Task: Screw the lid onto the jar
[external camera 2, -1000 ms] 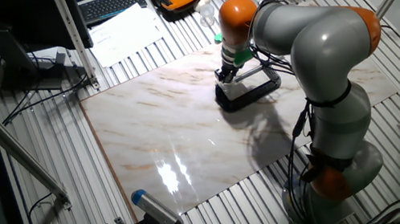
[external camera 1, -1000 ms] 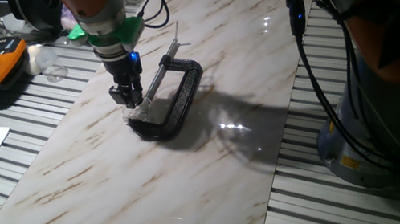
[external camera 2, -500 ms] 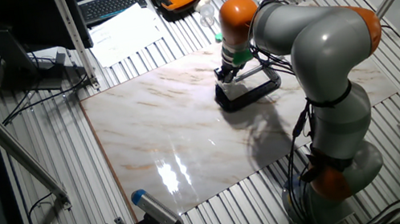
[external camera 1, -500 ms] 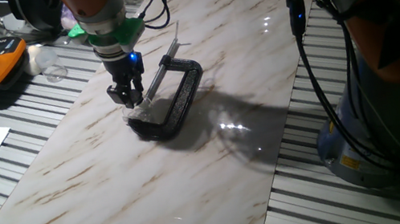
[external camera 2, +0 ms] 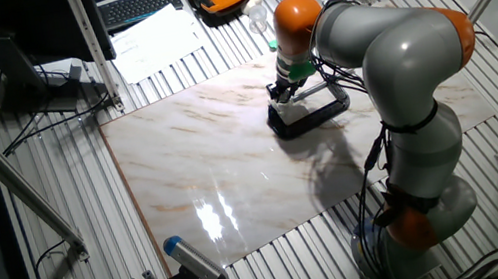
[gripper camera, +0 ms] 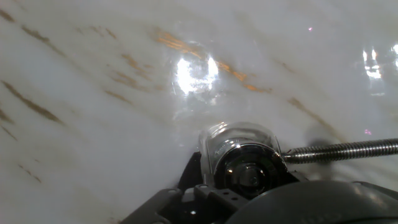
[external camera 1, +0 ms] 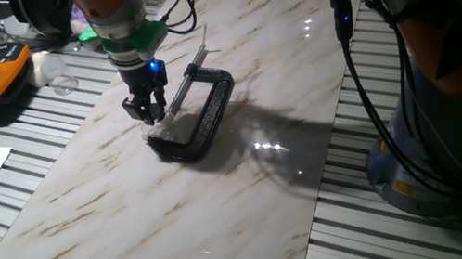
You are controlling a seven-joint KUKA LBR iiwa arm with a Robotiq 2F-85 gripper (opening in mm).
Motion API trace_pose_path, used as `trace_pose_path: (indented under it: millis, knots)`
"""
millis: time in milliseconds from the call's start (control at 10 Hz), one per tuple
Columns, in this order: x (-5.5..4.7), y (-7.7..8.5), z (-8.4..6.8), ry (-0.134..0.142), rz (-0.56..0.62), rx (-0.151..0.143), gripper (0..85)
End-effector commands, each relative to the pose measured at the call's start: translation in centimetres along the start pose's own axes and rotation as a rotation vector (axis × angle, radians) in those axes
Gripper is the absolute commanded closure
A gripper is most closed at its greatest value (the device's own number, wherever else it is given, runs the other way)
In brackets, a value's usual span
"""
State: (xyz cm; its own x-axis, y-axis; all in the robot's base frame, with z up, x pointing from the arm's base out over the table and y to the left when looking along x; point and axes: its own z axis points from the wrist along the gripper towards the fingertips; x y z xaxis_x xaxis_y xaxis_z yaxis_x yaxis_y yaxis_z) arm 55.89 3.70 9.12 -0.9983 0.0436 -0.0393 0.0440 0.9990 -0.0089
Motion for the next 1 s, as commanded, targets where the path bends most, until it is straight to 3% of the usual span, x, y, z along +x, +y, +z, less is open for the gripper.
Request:
trace_pose_path:
  millis: [0, 900]
  knots:
    - [0.00, 0.02, 0.06, 0.000, 0.000, 0.000, 51.0]
    - [0.02, 0.15, 0.17, 0.012, 0.088, 0.011, 51.0]
